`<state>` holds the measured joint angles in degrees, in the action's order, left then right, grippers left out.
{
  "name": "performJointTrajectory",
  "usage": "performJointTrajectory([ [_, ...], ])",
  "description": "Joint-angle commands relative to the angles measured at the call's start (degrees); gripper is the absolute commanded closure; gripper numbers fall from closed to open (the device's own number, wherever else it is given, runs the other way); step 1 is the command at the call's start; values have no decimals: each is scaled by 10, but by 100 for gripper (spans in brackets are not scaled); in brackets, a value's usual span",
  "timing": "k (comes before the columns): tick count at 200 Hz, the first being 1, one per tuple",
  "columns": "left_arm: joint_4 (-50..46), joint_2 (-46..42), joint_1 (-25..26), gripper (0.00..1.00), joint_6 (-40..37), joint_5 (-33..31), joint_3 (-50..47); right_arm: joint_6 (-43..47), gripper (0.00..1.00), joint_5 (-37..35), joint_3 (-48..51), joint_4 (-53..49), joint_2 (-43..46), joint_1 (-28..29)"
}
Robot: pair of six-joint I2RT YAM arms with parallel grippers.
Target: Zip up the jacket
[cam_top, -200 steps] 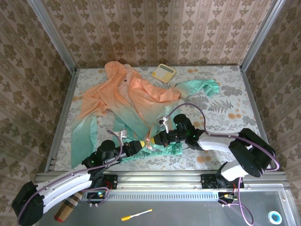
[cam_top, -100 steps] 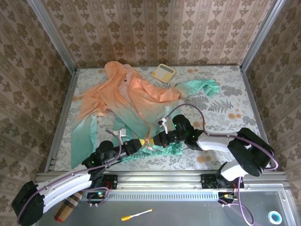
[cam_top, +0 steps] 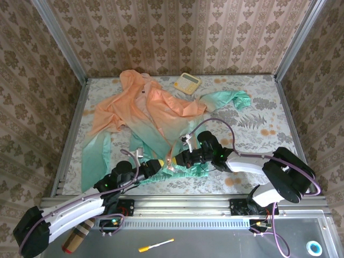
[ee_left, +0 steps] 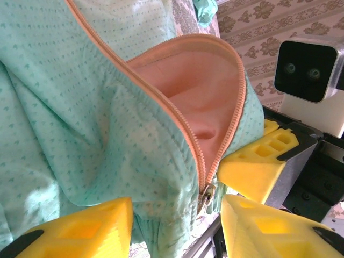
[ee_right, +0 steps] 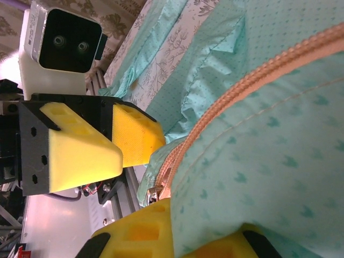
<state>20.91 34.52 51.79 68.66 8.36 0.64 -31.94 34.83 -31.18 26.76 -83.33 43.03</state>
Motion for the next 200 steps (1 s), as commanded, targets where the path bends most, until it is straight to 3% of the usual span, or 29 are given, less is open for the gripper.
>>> performJointTrajectory([
  [1,66,40,5,55,7,14,-14,-1,100,-16,-14,-15,16,3],
  [53,251,185,-41,72,4,93,1,0,100,-19,-27,-30,10,1],
  [94,319,262,-79,88,18,187,29,1,100,-24,-48,-55,1,-5],
  [133,320,276,-99,100,32,244,48,0,100,-41,-62,-76,-9,-8],
  [153,308,258,-114,100,47,267,48,-10,100,-46,-61,-65,-17,-7],
  [200,128,123,-139,100,16,266,44,1,100,-47,-42,-52,-19,-8],
])
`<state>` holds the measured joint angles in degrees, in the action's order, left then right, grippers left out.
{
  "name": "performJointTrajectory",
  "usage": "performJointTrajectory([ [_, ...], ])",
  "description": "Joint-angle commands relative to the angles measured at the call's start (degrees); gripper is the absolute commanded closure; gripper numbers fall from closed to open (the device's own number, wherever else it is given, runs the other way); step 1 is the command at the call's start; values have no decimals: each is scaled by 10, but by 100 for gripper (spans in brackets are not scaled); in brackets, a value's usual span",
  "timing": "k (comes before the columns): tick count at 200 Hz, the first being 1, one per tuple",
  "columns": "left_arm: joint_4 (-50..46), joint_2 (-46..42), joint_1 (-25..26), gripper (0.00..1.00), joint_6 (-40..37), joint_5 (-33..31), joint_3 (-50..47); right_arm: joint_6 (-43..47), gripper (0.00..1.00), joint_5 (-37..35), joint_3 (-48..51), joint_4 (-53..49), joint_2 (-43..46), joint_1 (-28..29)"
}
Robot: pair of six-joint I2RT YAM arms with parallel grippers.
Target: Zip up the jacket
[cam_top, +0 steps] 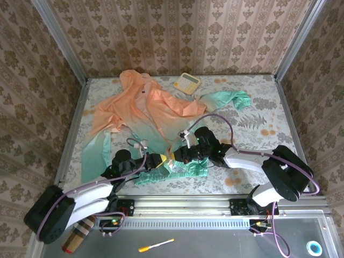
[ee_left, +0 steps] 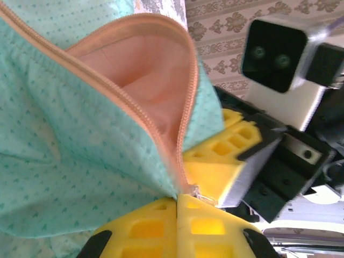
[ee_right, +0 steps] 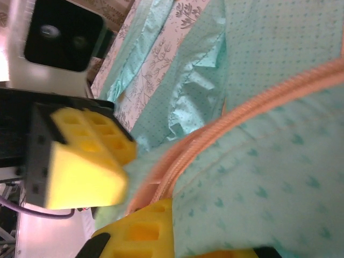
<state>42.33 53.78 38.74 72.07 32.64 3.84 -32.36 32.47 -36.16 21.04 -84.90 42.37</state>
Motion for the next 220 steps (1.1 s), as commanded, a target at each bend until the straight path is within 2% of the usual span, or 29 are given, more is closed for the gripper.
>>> performJointTrajectory([
  [1,-90,-73,-9,100,-19,22,11,5,100,-24,8,5,-4,-1],
  [29,-133,-134,-9,97,-23,-14,-1,-6,100,-22,12,27,-3,-1],
  [81,-143,-119,-6,100,-50,-1,1,-11,100,-9,10,66,-26,0],
  [136,-295,-82,-4,100,-148,61,79,16,100,-11,-17,35,-30,0],
  [157,-354,-69,-3,100,-186,63,106,14,100,-4,-17,45,-39,0],
  [173,-331,-67,-4,100,-173,58,100,6,100,2,-12,63,-46,0],
  [195,-255,-56,-4,87,-135,70,79,2,100,4,-6,76,-51,0],
  [220,-187,-38,-4,81,-104,76,64,5,100,1,-7,76,-57,-1],
])
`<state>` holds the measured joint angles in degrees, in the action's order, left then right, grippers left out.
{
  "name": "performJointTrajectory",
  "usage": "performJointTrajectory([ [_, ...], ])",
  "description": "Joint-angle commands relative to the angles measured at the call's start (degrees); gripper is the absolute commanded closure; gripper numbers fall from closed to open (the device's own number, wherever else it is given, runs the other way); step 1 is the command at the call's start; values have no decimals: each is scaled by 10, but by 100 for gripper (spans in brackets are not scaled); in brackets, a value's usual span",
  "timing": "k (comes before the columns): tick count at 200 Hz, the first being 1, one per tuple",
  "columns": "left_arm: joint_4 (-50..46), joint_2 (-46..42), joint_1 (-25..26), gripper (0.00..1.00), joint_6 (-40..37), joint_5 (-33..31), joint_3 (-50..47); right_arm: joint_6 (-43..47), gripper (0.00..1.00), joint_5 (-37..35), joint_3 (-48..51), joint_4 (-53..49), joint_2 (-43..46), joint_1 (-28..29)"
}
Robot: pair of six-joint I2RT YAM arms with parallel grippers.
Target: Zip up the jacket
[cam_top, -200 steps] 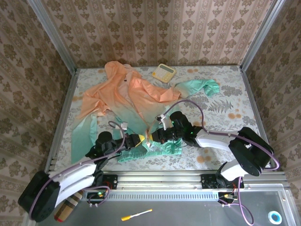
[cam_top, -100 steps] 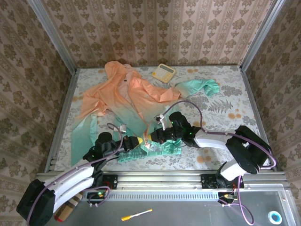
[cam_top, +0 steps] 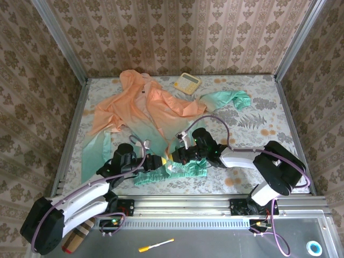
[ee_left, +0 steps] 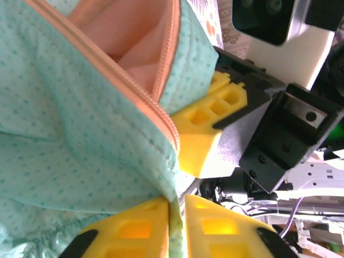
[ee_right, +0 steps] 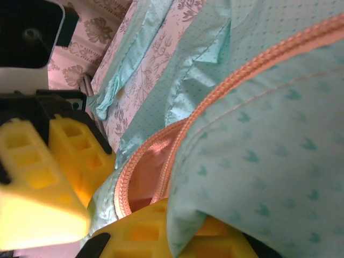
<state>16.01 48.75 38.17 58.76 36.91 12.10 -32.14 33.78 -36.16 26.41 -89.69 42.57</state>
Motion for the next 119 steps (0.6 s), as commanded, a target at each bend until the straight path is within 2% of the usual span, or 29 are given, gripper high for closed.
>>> performJointTrajectory([
  [1,78,12,1,80,30,34,-19,3,100,-13,-8,22,-9,-3],
  [26,73,10,1,74,28,32,-16,1,100,-8,-14,27,-15,-3],
  [71,35,-4,1,57,13,12,-19,-4,100,-8,-13,30,-15,-2],
  [119,9,-5,5,56,-6,4,-19,-20,100,1,-17,32,-12,-3],
])
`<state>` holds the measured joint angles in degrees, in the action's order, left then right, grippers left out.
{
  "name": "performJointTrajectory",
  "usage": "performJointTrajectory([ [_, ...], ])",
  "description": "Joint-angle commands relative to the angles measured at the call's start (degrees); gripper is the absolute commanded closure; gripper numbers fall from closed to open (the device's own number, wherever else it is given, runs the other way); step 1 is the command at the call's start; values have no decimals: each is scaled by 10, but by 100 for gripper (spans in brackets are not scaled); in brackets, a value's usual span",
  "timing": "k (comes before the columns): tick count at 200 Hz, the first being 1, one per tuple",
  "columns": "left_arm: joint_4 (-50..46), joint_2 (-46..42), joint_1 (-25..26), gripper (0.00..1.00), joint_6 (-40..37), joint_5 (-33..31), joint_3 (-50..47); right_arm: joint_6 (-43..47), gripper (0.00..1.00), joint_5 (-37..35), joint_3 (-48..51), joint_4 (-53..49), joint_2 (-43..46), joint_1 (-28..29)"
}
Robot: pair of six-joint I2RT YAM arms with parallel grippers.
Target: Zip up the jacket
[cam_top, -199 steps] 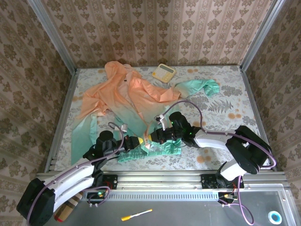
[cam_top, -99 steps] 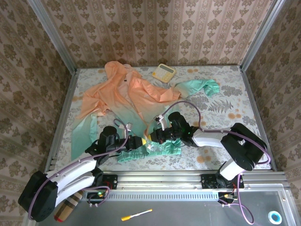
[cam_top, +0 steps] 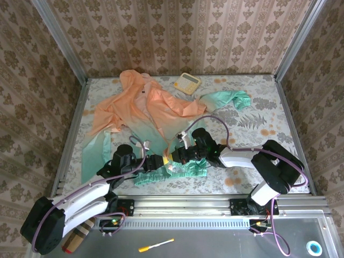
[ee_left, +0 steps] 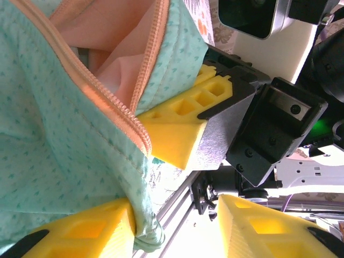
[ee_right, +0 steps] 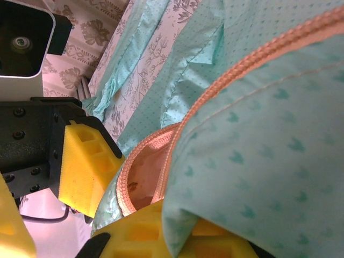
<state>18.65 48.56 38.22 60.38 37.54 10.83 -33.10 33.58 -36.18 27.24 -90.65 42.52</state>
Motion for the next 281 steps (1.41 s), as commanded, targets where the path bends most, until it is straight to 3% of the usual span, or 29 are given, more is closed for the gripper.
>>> performJointTrajectory([
  [1,-18,-3,5,56,-22,-3,-6,-11,100,3,-17,24,-2,-2],
  [70,-11,10,15,58,-34,-37,-17,-18,100,7,-15,17,6,-2],
  [121,-9,12,21,70,-38,-45,-20,-22,100,3,-15,13,13,-2],
  [157,-19,21,25,85,-51,-42,-14,-28,100,0,-15,8,22,-1],
  [191,-146,27,27,100,-108,-32,34,-23,100,-20,-20,-28,39,-1],
  [281,-363,86,44,100,-213,-11,149,2,100,-22,-43,-134,64,-22],
])
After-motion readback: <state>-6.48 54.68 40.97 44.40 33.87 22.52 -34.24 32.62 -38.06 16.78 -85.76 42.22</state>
